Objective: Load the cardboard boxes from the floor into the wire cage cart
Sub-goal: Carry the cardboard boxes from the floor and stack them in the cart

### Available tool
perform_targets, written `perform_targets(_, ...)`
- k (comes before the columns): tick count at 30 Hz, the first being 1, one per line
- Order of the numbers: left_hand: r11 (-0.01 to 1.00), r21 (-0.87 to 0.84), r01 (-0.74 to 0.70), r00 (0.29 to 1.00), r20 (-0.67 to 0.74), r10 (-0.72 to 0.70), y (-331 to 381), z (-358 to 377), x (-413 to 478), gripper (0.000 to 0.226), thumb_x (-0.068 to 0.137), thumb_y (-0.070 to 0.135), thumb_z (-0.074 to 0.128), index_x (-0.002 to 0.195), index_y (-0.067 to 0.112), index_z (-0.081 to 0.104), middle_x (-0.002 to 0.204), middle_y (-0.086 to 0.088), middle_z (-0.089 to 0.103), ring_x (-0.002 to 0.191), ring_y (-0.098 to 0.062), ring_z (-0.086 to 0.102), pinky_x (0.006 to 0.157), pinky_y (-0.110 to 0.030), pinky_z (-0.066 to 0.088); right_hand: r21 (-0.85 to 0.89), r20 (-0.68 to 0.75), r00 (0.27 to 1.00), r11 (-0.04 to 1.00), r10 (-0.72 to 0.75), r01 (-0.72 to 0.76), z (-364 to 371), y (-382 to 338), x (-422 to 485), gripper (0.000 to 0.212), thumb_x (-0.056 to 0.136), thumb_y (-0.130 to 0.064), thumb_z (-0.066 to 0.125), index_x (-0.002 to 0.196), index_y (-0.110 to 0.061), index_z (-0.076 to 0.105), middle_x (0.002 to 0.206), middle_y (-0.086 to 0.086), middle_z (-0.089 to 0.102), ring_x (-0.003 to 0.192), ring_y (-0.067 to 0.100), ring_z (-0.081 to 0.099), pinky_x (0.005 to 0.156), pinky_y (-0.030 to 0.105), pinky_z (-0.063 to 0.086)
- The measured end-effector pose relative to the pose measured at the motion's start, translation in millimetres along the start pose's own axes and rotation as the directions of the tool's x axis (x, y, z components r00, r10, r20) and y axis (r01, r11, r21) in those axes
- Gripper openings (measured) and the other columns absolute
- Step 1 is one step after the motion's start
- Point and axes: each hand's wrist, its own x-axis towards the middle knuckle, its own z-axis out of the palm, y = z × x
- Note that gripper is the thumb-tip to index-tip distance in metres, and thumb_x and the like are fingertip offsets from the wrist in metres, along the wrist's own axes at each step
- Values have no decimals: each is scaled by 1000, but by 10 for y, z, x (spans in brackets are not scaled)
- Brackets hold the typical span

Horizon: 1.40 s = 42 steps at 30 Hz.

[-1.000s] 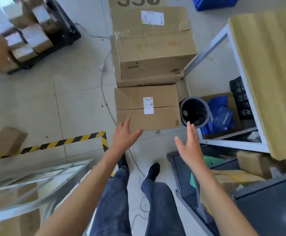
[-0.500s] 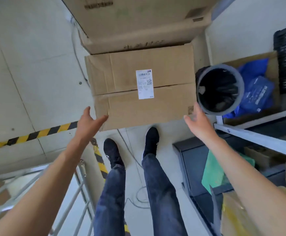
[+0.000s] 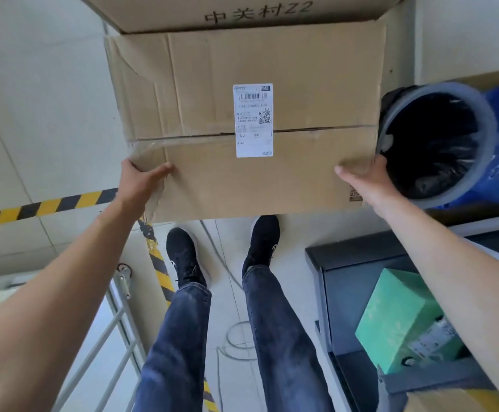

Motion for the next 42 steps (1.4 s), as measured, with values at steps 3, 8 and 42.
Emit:
perform_targets(3,1000,-15,-13,1000,9,13,-2,-7,0,61,77,23,86,128,1,60,118,-14,70,103,-24,71,74,-27,58,69,20,1000,997,19,-20,4,-7,1,83,81,-30,84,142,-11,31,124,-3,52,114,16,51,92,26,36)
perform_targets(8,999,-32,7,1000,5,-7,128,-246,-350,77,67,40,89,129,8,56,119,-9,68,106,-26,68,87,-44,57,114,8,1000,993,13,-14,-217,-75,-428,80,80,-31,84,143,-15,38,126,-1,56,113,18,54,89,32,44)
perform_targets(42,764,-568,-306,670,-698,-251,-1090,-3922,-7659,59,66,50,87,114,25,64,99,6,73,86,-16,71,60,-31,53,-121,406,523,523,-749,844,-713,-2722,-7036,92,50,-68,82,129,-34,51,127,-6,61,113,17,62,97,48,52)
